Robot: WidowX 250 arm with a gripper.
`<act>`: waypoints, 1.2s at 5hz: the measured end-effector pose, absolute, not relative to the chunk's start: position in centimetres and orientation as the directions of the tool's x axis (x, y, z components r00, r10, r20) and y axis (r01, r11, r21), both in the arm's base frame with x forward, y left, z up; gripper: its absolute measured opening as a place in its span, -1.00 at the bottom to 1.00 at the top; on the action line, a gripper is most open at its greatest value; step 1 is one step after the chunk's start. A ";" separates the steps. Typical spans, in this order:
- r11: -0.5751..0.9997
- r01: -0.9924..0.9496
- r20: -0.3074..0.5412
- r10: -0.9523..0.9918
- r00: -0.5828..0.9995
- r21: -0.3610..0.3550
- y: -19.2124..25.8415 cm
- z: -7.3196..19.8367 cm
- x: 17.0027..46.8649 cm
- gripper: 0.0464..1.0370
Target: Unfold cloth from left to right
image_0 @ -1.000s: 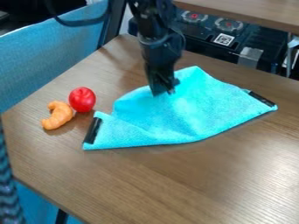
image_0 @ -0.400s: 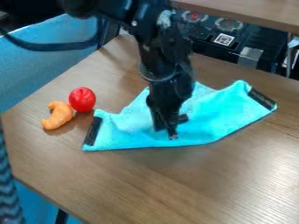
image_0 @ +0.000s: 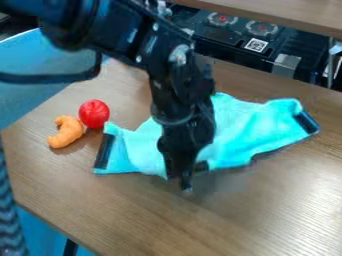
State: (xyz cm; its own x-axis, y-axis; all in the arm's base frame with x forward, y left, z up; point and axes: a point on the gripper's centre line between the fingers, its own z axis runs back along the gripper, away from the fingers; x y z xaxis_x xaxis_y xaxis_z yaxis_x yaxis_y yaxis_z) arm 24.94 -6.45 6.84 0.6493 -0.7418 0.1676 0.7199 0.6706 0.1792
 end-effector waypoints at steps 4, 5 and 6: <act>0.681 0.732 0.086 -0.731 0.677 0.023 -9.8 6.9 19.8 -0.99; 0.689 0.721 0.058 -0.719 0.692 -0.072 -10.6 6.3 19.1 -0.99; 0.693 0.704 0.030 -0.709 0.705 -0.154 -12.5 6.5 18.5 -0.99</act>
State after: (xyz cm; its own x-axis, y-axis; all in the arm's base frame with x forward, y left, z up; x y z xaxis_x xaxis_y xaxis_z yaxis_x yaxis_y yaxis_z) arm 18.47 -12.53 6.45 0.7046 -0.7089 0.0303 0.7040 0.6932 -0.1543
